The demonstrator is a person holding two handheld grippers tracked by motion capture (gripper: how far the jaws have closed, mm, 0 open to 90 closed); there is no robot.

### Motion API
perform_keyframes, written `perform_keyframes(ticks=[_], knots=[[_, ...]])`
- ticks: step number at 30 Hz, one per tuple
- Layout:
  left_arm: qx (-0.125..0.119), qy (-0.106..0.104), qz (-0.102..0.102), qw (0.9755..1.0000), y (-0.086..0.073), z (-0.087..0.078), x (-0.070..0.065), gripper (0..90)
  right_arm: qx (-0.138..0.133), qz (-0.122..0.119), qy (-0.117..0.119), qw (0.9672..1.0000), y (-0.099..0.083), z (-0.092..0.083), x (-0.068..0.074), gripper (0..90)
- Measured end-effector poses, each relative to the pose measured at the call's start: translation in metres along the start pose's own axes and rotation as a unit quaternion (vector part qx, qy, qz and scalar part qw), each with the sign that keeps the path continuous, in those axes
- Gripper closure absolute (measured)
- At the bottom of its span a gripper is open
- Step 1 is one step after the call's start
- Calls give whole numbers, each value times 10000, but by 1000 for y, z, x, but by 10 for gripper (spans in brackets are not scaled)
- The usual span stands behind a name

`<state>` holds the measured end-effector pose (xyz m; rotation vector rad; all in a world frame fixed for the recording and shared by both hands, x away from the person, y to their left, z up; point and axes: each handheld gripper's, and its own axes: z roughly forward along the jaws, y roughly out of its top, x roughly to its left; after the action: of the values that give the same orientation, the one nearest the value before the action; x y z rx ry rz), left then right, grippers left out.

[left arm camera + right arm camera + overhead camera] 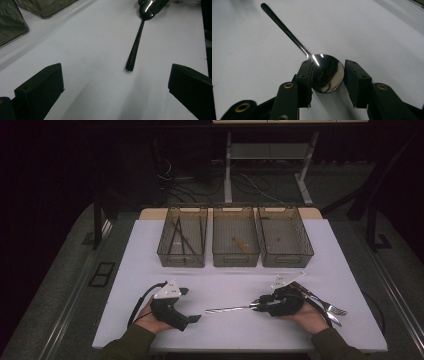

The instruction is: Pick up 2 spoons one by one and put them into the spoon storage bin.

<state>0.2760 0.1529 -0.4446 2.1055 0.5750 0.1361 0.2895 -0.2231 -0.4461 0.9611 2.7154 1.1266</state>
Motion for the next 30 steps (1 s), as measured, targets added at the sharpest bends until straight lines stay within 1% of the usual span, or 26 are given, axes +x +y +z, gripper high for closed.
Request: perform_keyframes(ticks=[3, 6, 14, 16, 18, 20, 22, 25, 30], knots=[[0, -2, 3, 10000, 0, 0, 0, 0, 43, -158, -9, 9999, 0, 0, 1, 617], [-1, -2, 1, 10000, 0, 0, 0, 0, 69, -245, 22, 9997, -1, -1, 2, 642], [4, 0, 8, 10000, 0, 0, 0, 0, 115, -391, 15, 9992, -2, -2, 4, 710], [6, 0, 10, 10000, 0, 0, 0, 0, 119, -412, 40, 9991, -3, -3, 4, 734], [15, 4, 14, 10000, 0, 0, 0, 0, 136, -401, 133, 9990, -3, -4, 4, 772], [19, 4, 17, 10000, 0, 0, 0, 0, 149, -513, 191, 9984, -5, -3, 5, 791], [25, 5, 14, 10000, 0, 0, 0, 0, 167, -523, 144, 9984, -4, -3, 7, 808], [18, 7, 13, 10000, 0, 0, 0, 0, 193, -511, 242, 9982, -5, -3, 6, 838], [24, 3, 16, 10000, 0, 0, 0, 0, 198, -517, 285, 9981, -5, -3, 5, 857]])
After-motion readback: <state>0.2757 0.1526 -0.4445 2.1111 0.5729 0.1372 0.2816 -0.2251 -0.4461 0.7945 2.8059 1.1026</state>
